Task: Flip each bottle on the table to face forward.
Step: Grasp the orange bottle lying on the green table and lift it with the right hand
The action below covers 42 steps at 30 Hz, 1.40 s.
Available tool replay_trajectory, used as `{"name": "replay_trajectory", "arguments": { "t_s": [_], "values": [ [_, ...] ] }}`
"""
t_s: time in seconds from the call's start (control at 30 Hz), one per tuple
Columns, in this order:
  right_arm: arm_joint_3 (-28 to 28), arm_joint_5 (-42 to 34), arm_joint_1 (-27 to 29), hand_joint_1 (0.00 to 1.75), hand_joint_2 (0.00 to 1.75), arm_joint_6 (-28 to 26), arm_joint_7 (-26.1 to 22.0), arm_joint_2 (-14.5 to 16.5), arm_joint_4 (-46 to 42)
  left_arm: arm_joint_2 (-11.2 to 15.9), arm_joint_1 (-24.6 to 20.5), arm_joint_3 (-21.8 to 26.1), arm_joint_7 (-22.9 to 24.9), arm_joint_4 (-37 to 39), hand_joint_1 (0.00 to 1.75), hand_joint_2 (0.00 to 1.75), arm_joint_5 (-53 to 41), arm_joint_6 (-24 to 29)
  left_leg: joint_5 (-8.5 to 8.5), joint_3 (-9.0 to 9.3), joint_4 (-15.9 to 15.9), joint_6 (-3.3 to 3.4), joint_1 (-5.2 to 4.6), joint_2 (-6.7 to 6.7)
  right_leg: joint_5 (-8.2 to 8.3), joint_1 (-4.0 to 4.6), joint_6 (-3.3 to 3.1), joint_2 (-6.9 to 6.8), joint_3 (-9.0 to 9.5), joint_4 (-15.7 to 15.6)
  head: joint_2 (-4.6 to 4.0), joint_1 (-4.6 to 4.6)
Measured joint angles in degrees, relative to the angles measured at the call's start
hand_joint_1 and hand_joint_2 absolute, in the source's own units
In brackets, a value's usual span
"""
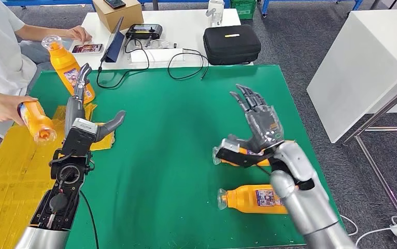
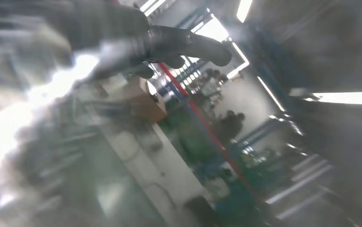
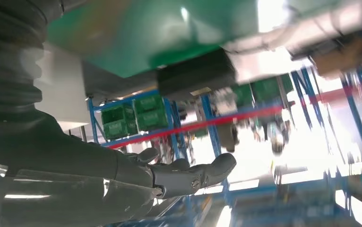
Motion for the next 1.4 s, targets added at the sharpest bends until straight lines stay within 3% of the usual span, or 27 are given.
{"name": "replay_trajectory", "arguments": {
  "t_s": [0.17,0.37,0.6,0.93,1.17,1.4],
  "values": [
    [-0.64,-2.88,-12.07,0.0,1.75,11.46,-5.13,-9.1,11.74,-1.56,-0.05,0.51,-0.95,-2.05,0.0,1.75,4.35,-4.2,0.13,-0.05,0.04,0.19,-0.03,-0.12,0.08,-0.07,0.12,-0.15,-0.02,0.0,0.0,-0.02],
    [0.22,-4.68,-19.21,0.0,1.75,14.88,-6.96,-14.58,22.03,-2.83,-0.74,0.46,-1.44,-2.12,0.0,1.75,5.32,-4.96,0.16,-0.08,0.05,0.23,-0.03,-0.14,0.09,-0.06,0.13,-0.21,-0.03,0.0,0.0,-0.02],
    [2.29,-7.25,-21.42,0.0,1.75,16.64,-7.67,-16.42,27.8,-3.49,-1.54,0.45,-1.76,-1.54,0.0,1.75,5.89,-5.4,0.15,-0.12,0.04,0.23,-0.02,-0.13,0.09,-0.03,0.13,-0.2,-0.09,0.0,-0.01,-0.03],
    [9.29,-13.53,-21.39,0.0,1.75,25.06,-14.51,-19.09,33.39,-3.98,-4.56,0.44,-3.03,2.67,0.0,1.75,7.72,-5.58,0.16,-0.13,0.05,0.24,-0.02,-0.13,0.09,-0.07,0.13,-0.2,-0.09,0.0,0.0,-0.03],
    [12.6,-15.62,-20.14,0.0,1.75,25.41,-14.89,-19.82,34.21,-4.11,-5.28,0.44,-3.33,4.52,0.0,1.75,8.23,-5.59,0.15,-0.15,0.04,0.24,-0.02,-0.12,0.09,-0.07,0.13,-0.19,-0.12,0.0,0.0,-0.03],
    [16.7,-16.47,-18.29,0.0,1.75,22.62,-14.77,-17.6,38.39,-4.58,-6.61,0.4,-3.72,6.53,0.0,1.75,9.26,-5.55,0.16,-0.16,0.04,0.24,-0.01,-0.12,0.09,-0.02,0.13,-0.19,-0.12,0.0,0.0,-0.04]
  ]
}}
